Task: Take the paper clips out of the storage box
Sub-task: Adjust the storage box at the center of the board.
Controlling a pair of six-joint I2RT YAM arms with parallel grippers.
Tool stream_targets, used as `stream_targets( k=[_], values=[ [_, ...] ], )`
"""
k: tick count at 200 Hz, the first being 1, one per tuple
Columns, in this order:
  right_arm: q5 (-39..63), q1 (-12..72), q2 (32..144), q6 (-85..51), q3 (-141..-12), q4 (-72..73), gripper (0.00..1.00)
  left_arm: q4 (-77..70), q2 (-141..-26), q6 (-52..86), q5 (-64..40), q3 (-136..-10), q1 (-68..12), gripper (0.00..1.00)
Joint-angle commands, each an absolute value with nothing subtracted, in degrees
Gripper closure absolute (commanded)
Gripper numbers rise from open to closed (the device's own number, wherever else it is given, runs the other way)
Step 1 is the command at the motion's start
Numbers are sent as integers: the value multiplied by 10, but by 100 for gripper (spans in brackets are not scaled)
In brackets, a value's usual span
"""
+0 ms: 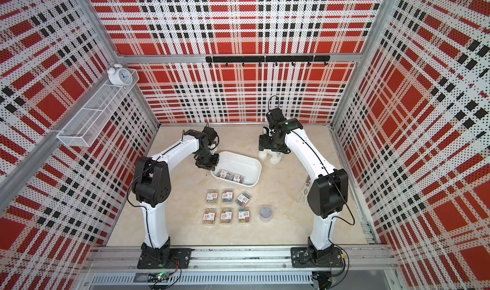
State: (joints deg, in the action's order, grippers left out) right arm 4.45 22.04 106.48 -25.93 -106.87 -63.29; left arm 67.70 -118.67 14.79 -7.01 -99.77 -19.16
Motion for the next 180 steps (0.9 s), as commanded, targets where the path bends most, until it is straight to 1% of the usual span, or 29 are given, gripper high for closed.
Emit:
stream_targets(
  k=[1,34,62,76,81,89,141,156,171,180],
  values=[
    [57,216,1075,-254,-1061,-620,17,765,-1212,182,-117,-1037,-185,100],
    [71,210,1072,-256,-1044,-601,17,766,-1201,207,-178,-1012,-169,100],
    [80,204,1070,-256,-1035,-592,17,767,-1177,208,-231,-961,-151,100],
    [83,200,1069,-255,-1029,-588,17,768,-1172,208,-243,-957,-146,100],
    [86,198,1069,-256,-1026,-587,17,768,-1171,207,-243,-948,-124,100],
    [92,195,1070,-255,-1025,-584,17,767,-1170,205,-244,-938,-117,100],
    [100,185,1068,-256,-1020,-583,18,770,-1185,225,-288,-987,-137,100],
    [103,185,1068,-256,-1018,-582,18,770,-1183,227,-289,-974,-132,100],
    [105,185,1067,-258,-1018,-583,18,770,-1181,233,-301,-1025,-135,100],
    [107,185,1067,-260,-1017,-582,18,770,-1176,228,-298,-998,-124,100]
  ],
)
